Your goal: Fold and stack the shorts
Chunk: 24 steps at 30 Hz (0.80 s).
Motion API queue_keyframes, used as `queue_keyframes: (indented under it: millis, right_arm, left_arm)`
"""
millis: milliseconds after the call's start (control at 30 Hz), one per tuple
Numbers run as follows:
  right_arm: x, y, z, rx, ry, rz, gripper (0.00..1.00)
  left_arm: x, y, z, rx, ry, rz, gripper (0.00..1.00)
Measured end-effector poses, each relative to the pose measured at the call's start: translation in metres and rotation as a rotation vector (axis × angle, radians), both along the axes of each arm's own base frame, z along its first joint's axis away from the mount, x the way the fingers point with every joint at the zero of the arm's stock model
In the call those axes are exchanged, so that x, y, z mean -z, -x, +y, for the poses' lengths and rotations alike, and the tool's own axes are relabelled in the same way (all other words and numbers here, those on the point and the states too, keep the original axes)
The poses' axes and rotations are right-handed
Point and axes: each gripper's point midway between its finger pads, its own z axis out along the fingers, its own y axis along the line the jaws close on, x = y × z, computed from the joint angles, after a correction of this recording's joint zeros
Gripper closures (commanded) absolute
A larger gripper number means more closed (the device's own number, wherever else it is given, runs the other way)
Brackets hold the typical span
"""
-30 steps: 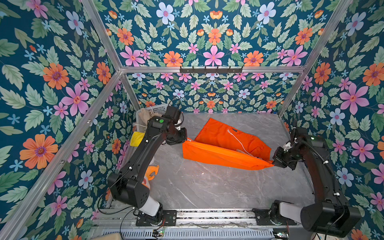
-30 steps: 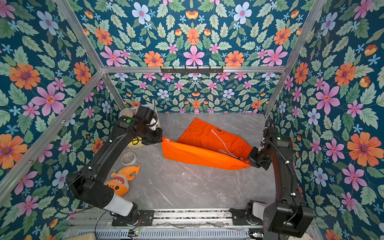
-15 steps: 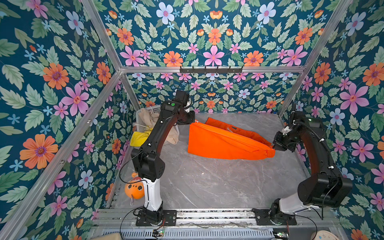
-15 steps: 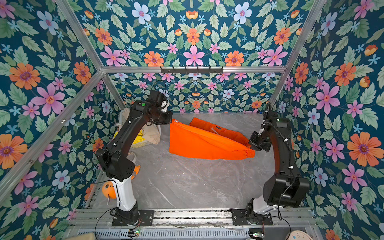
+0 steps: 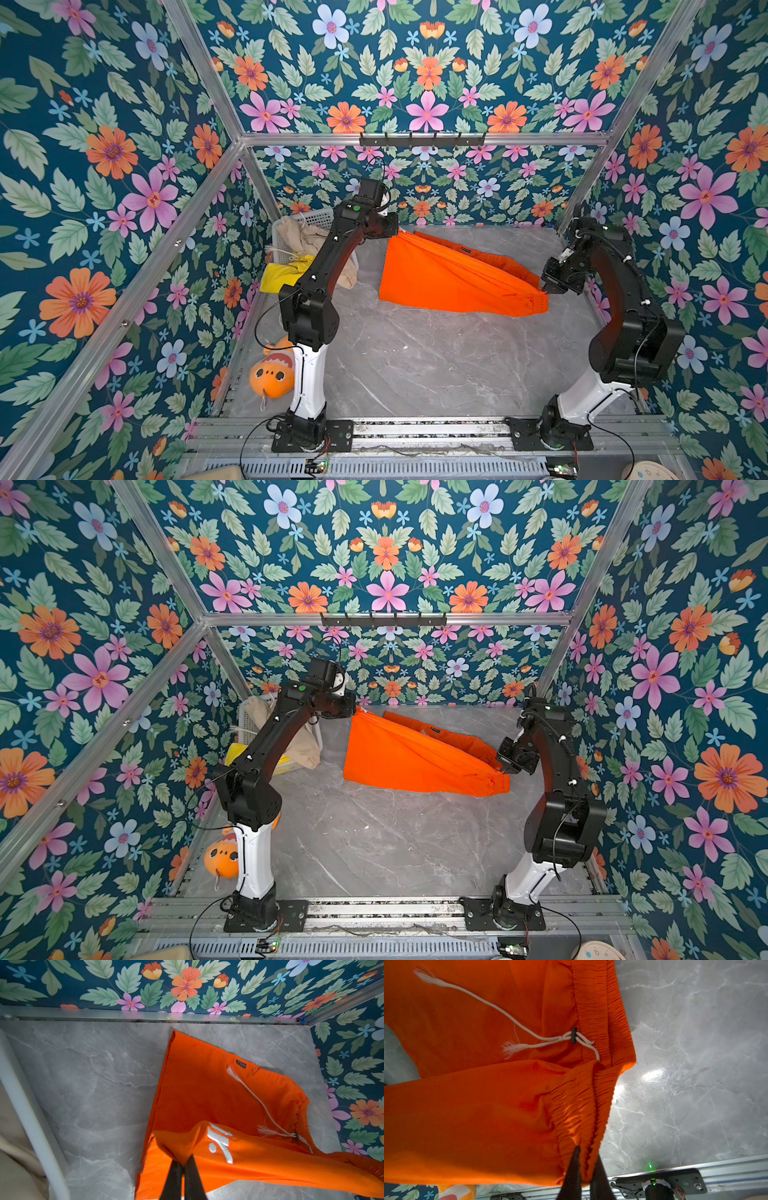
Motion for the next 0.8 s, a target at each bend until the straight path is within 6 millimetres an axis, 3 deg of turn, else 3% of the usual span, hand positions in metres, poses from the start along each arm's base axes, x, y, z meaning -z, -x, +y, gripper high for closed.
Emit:
queue_keyframes:
  millis: [333,567,700,733,800]
  right_arm:
    - [0.015,-0.018,-0.010,0.024,-0.005,0.021,1.00]
    - [0.033,-0.028,-0.023,0.077,-0.027,0.045,0.94]
    - [0.040,-0.043,-0.031,0.131,-0.068,0.016,0.78]
    - [0.040,-0.047,-0.034,0.141,-0.076,0.003,0.73]
    - [0.042,-0.056,-0.041,0.174,-0.092,-0.031,0.59]
  left_arm:
    - [0.015,-0.038,-0.022,0.028,0.065,-0.087,1.00]
    - [0.055,-0.061,-0.042,0.051,0.087,-0.089,1.00]
    - [0.086,-0.073,-0.047,0.042,0.091,-0.070,0.99]
    - [0.091,-0.076,-0.047,0.032,0.093,-0.069,0.96]
    - [0.101,-0.082,-0.046,0.021,0.089,-0.074,0.81]
